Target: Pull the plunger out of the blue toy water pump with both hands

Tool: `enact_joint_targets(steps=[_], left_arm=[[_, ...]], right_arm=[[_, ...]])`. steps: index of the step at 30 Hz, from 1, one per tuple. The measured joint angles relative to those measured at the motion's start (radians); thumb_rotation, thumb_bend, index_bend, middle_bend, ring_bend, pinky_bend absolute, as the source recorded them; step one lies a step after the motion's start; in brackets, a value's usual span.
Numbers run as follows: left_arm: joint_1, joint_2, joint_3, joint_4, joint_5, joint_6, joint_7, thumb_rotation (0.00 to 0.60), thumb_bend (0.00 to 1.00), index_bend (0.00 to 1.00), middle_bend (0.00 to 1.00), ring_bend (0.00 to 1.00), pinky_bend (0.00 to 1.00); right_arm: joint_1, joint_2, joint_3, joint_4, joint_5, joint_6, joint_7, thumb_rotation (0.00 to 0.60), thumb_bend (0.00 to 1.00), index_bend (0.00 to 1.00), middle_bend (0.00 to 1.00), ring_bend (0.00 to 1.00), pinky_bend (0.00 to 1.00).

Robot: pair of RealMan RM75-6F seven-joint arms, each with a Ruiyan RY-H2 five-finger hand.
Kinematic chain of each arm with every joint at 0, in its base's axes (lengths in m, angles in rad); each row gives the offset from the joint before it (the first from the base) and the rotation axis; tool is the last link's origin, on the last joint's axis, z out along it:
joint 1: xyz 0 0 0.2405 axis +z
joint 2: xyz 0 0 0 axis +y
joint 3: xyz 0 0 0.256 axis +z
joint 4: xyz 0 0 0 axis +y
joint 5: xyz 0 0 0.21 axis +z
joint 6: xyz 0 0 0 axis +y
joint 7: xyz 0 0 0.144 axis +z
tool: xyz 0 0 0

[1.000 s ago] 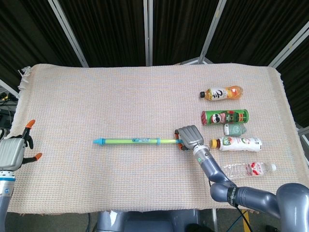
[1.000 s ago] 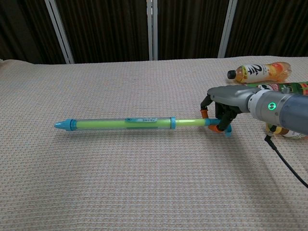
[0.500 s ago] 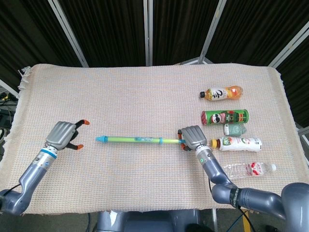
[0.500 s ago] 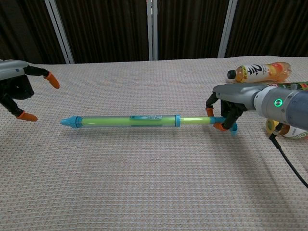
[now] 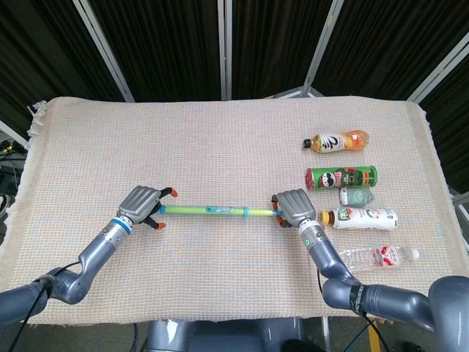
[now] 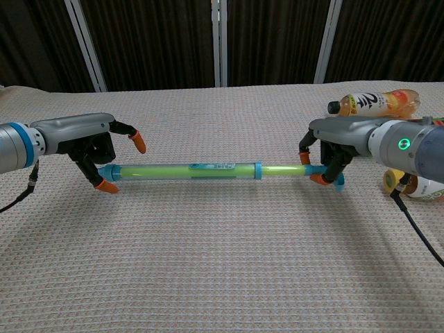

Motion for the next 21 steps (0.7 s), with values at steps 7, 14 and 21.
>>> enact_joint_targets(steps=[7,14,21], left_arm=[[-0.034,-0.045,-0.004,0.036,-0.056,-0.036,0.019,0.6,0.29,0.33,0.94,0.85,1.0],[-0.055,-0.072,-0.001,0.051,-0.095,-0.049,0.035,0.6,0.41,0.49,0.94,0.85,1.0],[-0.066,-0.078,0.003,0.045,-0.13,-0.043,0.069,0.6,0.48,0.67,0.94,0.85,1.0]], right_arm=[[0.003,0.01,0.0,-0.014,0.003,0.004,0.004,0.6,0.49,0.67,1.0,1.0,1.0],[0.004,0.02,-0.003,-0.017,0.002,0.004,0.012,0.6,0.49,0.67,1.0,1.0,1.0],[0.002,0.028,-0.004,-0.019,-0.005,0.003,0.027,0.6,0.5,0.68,1.0,1.0,1.0]])
